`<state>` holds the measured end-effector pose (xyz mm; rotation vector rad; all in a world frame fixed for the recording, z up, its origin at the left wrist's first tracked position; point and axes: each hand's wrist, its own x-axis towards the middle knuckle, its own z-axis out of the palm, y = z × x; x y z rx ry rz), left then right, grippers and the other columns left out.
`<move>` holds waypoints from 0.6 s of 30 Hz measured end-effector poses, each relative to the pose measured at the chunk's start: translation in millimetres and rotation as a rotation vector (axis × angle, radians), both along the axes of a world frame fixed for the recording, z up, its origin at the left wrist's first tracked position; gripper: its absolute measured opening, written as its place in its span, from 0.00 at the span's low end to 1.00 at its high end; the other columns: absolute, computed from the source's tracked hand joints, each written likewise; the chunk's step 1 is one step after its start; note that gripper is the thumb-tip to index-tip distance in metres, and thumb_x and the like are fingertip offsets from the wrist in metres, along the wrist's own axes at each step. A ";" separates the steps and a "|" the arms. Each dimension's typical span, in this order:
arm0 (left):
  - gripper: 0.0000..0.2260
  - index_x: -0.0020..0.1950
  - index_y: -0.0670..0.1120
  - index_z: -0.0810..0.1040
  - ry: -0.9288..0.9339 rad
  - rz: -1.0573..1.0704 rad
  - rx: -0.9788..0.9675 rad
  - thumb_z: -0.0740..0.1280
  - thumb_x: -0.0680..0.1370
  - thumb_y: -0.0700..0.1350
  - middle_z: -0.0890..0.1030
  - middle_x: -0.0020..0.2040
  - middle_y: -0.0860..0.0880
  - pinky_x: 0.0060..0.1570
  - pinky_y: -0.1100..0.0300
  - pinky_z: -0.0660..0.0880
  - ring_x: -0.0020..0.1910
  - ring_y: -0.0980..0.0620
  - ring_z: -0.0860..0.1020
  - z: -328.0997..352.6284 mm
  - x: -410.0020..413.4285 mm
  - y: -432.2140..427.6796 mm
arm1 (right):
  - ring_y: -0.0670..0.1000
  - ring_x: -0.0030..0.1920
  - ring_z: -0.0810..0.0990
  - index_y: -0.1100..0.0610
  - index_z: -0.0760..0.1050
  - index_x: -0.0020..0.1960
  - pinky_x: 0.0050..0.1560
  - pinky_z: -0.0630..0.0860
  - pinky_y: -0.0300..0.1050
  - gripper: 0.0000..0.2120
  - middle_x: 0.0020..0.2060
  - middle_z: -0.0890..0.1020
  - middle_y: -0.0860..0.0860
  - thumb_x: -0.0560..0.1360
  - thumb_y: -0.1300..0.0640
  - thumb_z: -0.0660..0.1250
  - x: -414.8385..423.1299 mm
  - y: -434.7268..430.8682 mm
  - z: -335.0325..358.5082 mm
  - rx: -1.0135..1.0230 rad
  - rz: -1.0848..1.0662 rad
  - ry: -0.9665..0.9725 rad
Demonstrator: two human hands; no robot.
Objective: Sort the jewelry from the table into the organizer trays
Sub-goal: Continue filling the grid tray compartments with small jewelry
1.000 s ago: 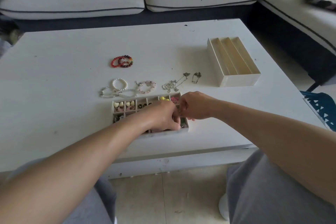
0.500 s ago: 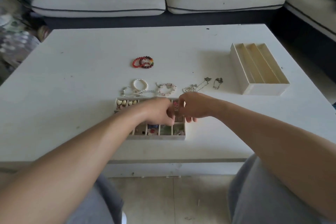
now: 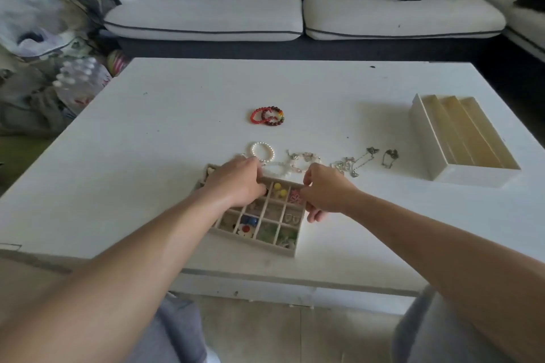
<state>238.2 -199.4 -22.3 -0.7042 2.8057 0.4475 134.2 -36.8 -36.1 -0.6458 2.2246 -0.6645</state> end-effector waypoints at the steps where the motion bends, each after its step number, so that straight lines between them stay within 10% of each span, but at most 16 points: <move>1: 0.10 0.59 0.52 0.73 -0.019 -0.002 -0.011 0.68 0.79 0.52 0.75 0.55 0.54 0.40 0.58 0.69 0.47 0.54 0.77 0.8 3.5 -0.5 | 0.56 0.34 0.87 0.67 0.71 0.56 0.37 0.85 0.51 0.08 0.36 0.86 0.60 0.79 0.67 0.59 6.9 -5.2 -0.9 -0.023 -0.017 -0.024; 12: 0.16 0.43 0.51 0.79 -0.142 0.091 0.025 0.73 0.70 0.63 0.82 0.43 0.52 0.39 0.57 0.75 0.42 0.51 0.80 6.5 67.6 -56.6 | 0.55 0.22 0.81 0.73 0.79 0.48 0.23 0.78 0.43 0.13 0.31 0.84 0.63 0.77 0.68 0.56 79.8 -112.1 -16.9 -0.132 -0.319 -0.299; 18: 0.05 0.49 0.52 0.75 -0.090 0.087 -0.221 0.70 0.77 0.46 0.79 0.49 0.51 0.39 0.56 0.69 0.46 0.46 0.78 -11.8 99.8 -90.0 | 0.57 0.27 0.84 0.72 0.77 0.50 0.28 0.83 0.50 0.14 0.34 0.84 0.64 0.77 0.69 0.54 96.8 -159.9 -20.2 -0.240 -0.435 -0.418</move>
